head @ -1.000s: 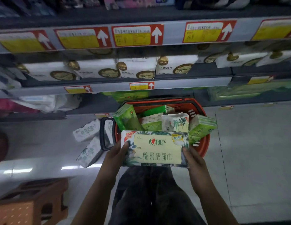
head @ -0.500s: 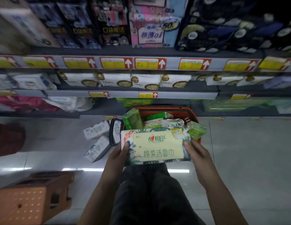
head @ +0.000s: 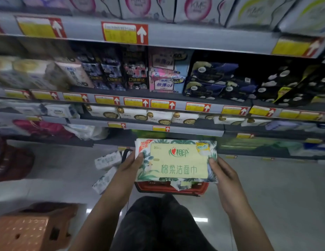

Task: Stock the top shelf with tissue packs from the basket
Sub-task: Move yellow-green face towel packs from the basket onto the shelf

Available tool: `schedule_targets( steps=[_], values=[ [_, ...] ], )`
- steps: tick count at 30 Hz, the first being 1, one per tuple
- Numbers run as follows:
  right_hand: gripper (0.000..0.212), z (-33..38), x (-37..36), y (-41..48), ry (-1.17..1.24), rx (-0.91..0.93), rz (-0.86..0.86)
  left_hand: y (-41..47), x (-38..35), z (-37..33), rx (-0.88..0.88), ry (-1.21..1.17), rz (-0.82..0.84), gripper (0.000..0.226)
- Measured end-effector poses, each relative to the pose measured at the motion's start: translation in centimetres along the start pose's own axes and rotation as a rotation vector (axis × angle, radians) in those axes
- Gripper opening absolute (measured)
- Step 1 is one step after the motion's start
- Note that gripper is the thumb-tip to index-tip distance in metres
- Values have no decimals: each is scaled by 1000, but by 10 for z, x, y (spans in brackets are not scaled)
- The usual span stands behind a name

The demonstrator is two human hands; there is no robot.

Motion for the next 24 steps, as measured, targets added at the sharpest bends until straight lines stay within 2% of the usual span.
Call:
schedule_targets(
  steps=[4,10,13,19,22,24],
  values=[
    [23,22,6,-15,41,26,-4,-16,-8,-21,-33,-2,1,19],
    [27,49,7,-24,52,73,5,-31,-16,-49,-112,-17,-21,22],
    [16,60,7,-28,89,97,0,-36,-17,-64,-129,1,2,24],
    [15,77,7,-35,181,96,-48,-45,-16,-87,-147,38,34,19],
    [37,83,6,-39,233,100,-66,-49,-18,-101,-171,12,52,19],
    [26,89,7,-41,236,100,-82,-52,-22,-113,-186,5,58,21]
  ],
)
Point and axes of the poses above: each hand's wrist, its own y-axis towards the middle knuckle, its own x-axis out of the back of the hand, z = x × y, the point moved 7 cm from there along y, towards the middle knuckle, and after that the axes turned 5 degrees about z, right-handed, at the moved point
